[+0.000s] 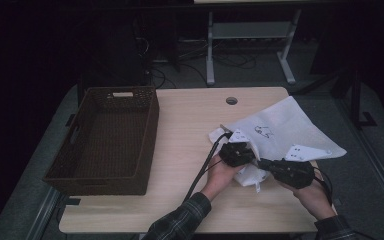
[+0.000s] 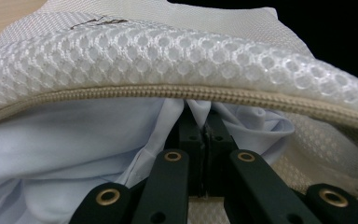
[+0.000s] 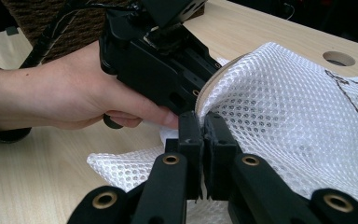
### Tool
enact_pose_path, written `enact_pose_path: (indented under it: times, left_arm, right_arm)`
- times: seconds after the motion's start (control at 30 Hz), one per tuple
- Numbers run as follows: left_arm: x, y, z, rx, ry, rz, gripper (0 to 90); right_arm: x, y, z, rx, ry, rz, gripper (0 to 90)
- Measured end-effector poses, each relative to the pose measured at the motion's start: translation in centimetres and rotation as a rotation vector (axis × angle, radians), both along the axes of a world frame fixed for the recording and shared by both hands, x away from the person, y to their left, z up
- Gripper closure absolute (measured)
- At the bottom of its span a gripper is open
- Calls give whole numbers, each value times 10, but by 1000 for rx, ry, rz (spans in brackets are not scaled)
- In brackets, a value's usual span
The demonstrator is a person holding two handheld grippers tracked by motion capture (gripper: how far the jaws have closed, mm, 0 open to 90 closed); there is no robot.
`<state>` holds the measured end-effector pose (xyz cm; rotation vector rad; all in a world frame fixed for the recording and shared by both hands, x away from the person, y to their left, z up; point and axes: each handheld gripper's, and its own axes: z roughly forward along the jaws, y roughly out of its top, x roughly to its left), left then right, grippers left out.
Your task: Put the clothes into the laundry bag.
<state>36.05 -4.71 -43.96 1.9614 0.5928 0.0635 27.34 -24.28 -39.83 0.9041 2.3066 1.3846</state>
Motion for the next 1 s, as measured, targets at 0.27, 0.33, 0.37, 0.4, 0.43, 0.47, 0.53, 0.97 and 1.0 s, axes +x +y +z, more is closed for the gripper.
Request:
enact_pose_path:
  times: [0.27,0.33,0.37,0.4,0.43,0.47,0.53,0.97,1.0]
  left_arm:
    - [-7,13,9,2,-11,-34,710]
    - [-10,19,12,2,-17,-35,676]
    - [-12,22,14,3,-22,-35,657]
    - [-13,25,16,5,-26,-37,638]
    - [-15,29,18,9,-30,-36,624]
    - [-15,31,19,11,-33,-32,606]
    - [-17,38,23,22,-35,-29,587]
    - [-12,97,33,84,-50,26,452]
    - [-5,105,32,95,-43,51,451]
  right_arm:
    - [1,-2,-1,5,5,-1,861]
    - [0,-2,-1,4,4,0,861]
    - [0,-1,-1,4,4,0,861]
    - [1,-1,-1,4,4,1,861]
    - [1,-1,-2,3,4,3,861]
    - [1,-1,-2,2,6,3,860]
    - [1,-1,-3,3,9,3,858]
    - [4,2,-8,-18,28,6,852]
    - [5,3,-8,-24,32,7,852]
